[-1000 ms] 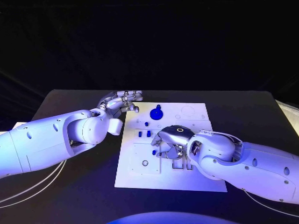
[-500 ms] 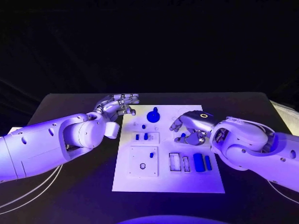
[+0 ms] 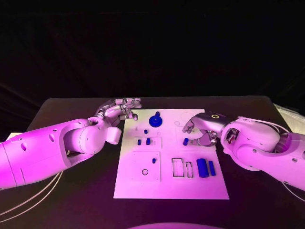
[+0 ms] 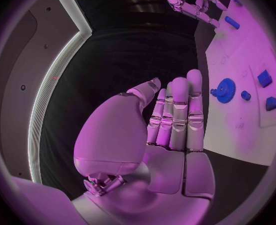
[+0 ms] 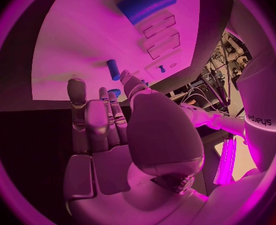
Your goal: Assemble the parts on the task board
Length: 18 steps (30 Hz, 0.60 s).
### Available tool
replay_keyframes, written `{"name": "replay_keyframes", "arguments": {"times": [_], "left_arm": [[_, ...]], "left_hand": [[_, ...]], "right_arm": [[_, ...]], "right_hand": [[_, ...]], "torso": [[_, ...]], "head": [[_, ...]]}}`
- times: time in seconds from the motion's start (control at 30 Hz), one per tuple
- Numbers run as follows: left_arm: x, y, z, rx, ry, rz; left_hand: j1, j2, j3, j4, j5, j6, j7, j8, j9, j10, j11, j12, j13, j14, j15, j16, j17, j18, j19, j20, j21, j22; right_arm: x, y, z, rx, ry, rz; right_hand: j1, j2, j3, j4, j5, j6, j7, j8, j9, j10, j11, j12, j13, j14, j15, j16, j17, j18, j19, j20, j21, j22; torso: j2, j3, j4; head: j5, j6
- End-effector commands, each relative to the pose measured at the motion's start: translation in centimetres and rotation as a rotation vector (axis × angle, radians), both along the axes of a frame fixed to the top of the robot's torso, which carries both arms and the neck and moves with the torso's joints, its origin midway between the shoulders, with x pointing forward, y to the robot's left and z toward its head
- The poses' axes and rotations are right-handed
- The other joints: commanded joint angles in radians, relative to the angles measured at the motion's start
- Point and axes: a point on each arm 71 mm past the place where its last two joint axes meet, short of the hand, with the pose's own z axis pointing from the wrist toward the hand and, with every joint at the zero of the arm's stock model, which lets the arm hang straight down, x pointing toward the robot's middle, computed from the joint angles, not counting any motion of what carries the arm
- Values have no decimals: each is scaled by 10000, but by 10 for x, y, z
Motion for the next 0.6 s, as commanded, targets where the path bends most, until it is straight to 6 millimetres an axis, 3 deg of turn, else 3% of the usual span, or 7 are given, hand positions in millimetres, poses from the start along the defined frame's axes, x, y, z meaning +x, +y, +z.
{"name": "replay_keyframes", "arguments": {"times": [0.03, 0.3, 0.6], "left_arm": [[0, -3, 1, -64, -116, -197], [0, -1, 1, -47, -114, -167], [1, -2, 1, -43, -113, -183]], "left_hand": [[-40, 88, -58, -17, 41, -74, 17, 34, -4, -50, -5, 35, 10, -84, 9, 55, -12, 100, 0, 49, -53, -16], [-40, 88, -58, -17, 41, -74, 17, 34, -4, -50, -5, 35, 10, -84, 9, 55, -12, 100, 0, 49, -53, -16], [-40, 88, -58, -17, 41, -74, 17, 34, -4, -50, -5, 35, 10, -84, 9, 55, -12, 100, 0, 49, -53, -16]], "right_arm": [[0, 2, -5, -670, 171, 125], [-1, 7, -12, -934, 529, 355], [-1, 10, -16, -1031, 582, 477]], "right_hand": [[140, 50, -83, -16, -28, 73, -41, -29, 4, 5, -24, 89, 2, 11, -73, -30, -7, 51, -36, -49, -68, 2], [386, 405, -75, 11, 50, 570, -67, 74, 50, 581, -159, 434, 1, 99, -194, 26, 17, 35, 102, -154, -31, 74], [663, 754, 358, 56, -67, 1197, -188, 230, 103, 1165, -277, 481, -38, 164, -285, 117, 100, 8, 222, -235, 64, 216]], "torso": [[1, -10, 17], [15, -17, -12], [12, -9, 16]], "head": [[-1, -5], [28, -25], [18, -68]]}}
